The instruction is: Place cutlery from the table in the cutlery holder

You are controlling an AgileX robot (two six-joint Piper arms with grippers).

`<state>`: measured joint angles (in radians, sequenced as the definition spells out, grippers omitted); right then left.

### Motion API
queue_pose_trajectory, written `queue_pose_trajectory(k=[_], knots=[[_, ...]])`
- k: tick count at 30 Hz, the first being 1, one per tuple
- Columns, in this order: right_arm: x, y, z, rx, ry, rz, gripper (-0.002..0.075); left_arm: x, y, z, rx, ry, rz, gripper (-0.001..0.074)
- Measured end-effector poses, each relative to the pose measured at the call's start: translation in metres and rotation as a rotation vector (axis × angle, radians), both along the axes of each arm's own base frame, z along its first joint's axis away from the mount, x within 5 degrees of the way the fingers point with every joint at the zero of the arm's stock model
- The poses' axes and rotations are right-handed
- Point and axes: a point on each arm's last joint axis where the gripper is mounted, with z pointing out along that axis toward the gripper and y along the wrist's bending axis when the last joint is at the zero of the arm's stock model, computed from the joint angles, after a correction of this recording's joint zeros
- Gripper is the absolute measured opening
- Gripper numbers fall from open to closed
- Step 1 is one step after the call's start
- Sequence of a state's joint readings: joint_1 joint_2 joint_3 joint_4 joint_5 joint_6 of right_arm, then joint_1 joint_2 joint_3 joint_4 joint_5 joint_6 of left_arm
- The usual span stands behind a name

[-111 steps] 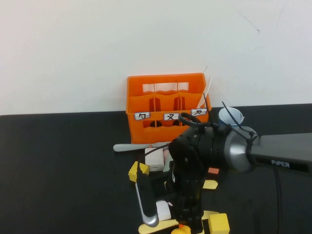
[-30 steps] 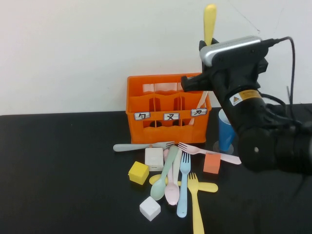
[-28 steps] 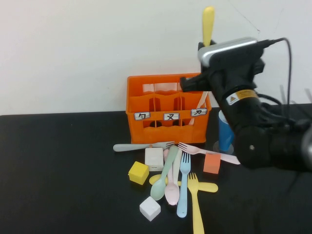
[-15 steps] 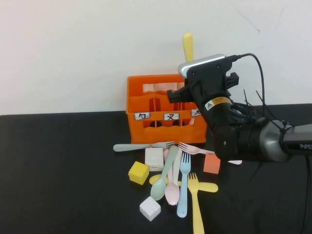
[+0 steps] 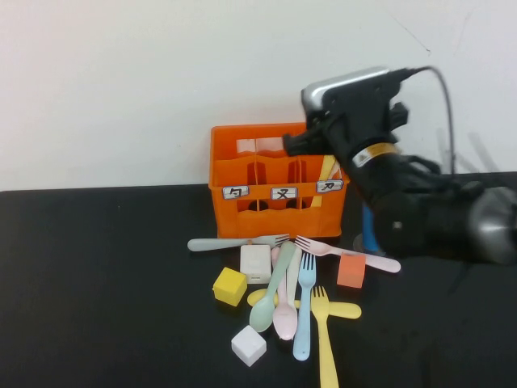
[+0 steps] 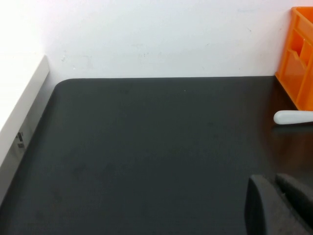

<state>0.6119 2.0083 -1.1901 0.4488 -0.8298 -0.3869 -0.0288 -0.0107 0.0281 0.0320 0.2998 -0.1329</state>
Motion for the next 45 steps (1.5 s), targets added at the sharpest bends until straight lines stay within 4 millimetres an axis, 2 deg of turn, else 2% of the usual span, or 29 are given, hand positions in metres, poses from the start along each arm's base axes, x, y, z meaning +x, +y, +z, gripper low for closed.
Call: queue_pose_trajectory(k=[2,5,8,10,14,21,25,32,38,45], knots=[[-0.014,-0.009,0.021,0.008,-0.029,0.014,0.0297,0.0,0.0,0.0,0.0,0.0,0.0,-0.0001],[-0.044,-0.026,0.048,0.012,-0.068,0.043,0.0196,0.0,0.0,0.0,0.0,0.0,0.0,-0.0001],[-0.076,-0.045,0.065,-0.004,-0.092,0.076,0.0081,0.0,0.0,0.0,0.0,0.0,0.0,-0.0001],[-0.095,-0.056,0.075,-0.017,-0.095,0.101,0.0036,0.0,0.0,0.0,0.0,0.0,0.0,-0.0001],[-0.131,-0.075,0.095,-0.086,-0.096,0.159,0.0006,0.0,0.0,0.0,0.0,0.0,0.0,-0.0001],[-0.18,-0.103,0.117,-0.193,-0.126,0.217,-0.0001,0.0,0.0,0.0,-0.002,0.0,0.001,-0.0001],[-0.211,-0.121,0.114,-0.257,-0.108,0.255,-0.0001,0.0,0.0,0.0,-0.002,0.0,0.001,-0.0001],[-0.258,-0.146,0.09,-0.322,0.005,0.341,-0.0001,0.0,0.0,0.0,-0.002,0.0,0.001,-0.0001],[-0.28,-0.161,0.074,-0.339,-0.018,0.35,-0.0001,0.0,0.0,0.0,-0.002,0.0,0.001,-0.0001],[-0.297,-0.173,0.056,-0.324,-0.059,0.34,-0.0001,0.0,0.0,0.0,-0.002,0.0,0.001,-0.0001]])
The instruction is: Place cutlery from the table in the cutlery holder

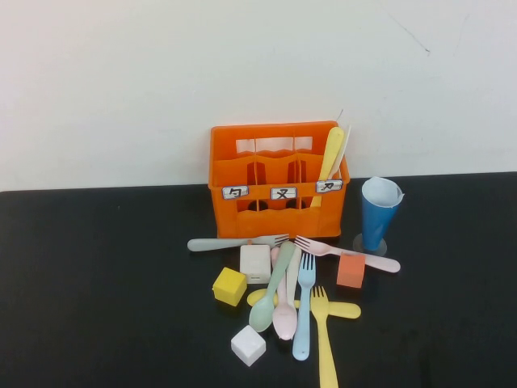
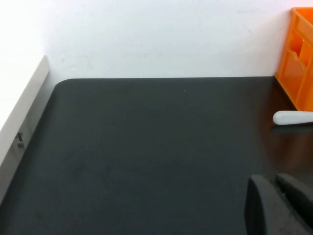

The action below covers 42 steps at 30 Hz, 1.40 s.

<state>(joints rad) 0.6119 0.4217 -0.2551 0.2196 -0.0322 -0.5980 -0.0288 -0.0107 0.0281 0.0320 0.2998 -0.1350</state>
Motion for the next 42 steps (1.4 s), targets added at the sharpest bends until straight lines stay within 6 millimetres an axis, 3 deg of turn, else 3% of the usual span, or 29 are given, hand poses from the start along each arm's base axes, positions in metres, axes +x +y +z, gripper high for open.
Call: queue_pose_trajectory(k=[7,15,23,42], knots=[[-0.001,-0.015,-0.038,0.0,0.036,-0.137,-0.0001,0.0,0.0,0.0,0.0,0.0,0.0,-0.0001],[-0.016,-0.049,-0.075,0.008,0.067,-0.499,-0.0001,0.0,0.0,0.0,0.002,0.0,-0.001,-0.0001],[-0.029,-0.061,-0.095,0.037,0.225,-0.697,-0.0001,0.0,0.0,0.0,0.002,0.0,-0.001,-0.0001],[-0.03,-0.063,-0.096,-0.053,0.214,-0.7,-0.0001,0.0,0.0,0.0,0.002,0.0,-0.001,-0.0001]])
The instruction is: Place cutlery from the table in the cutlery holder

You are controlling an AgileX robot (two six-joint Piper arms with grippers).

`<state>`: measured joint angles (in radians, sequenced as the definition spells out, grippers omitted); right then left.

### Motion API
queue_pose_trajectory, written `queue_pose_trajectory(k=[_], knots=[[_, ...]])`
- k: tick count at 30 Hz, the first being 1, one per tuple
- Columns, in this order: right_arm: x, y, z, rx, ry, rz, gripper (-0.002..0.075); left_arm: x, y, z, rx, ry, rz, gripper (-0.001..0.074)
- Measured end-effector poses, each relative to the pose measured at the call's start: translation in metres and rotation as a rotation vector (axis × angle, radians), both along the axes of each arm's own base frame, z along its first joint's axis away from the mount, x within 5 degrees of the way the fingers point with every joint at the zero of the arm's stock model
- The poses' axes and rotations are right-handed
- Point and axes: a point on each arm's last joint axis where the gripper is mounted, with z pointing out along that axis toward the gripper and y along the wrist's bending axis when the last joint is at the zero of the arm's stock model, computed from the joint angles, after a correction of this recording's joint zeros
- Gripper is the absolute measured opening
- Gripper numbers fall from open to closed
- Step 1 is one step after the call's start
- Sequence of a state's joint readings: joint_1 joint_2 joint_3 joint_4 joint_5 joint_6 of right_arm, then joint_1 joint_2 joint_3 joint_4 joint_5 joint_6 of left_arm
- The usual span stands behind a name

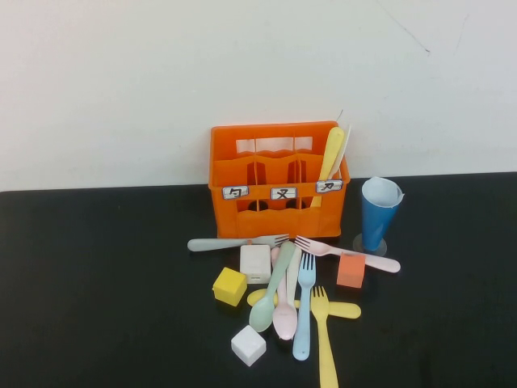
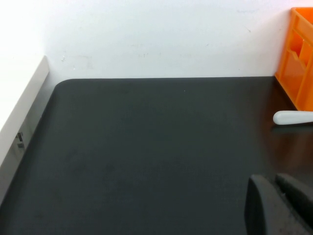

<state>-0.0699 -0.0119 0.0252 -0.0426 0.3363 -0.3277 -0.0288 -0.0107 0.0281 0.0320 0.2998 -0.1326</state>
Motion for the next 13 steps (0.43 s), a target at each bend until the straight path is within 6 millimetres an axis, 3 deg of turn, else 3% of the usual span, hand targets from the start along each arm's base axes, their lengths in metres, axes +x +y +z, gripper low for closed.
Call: queue_pose_trajectory(k=[13], knots=[[-0.0001,-0.0001,-0.0001,-0.009,0.002,0.002,-0.0001,0.0,0.0,0.0,-0.004,0.0,0.001,-0.0001]])
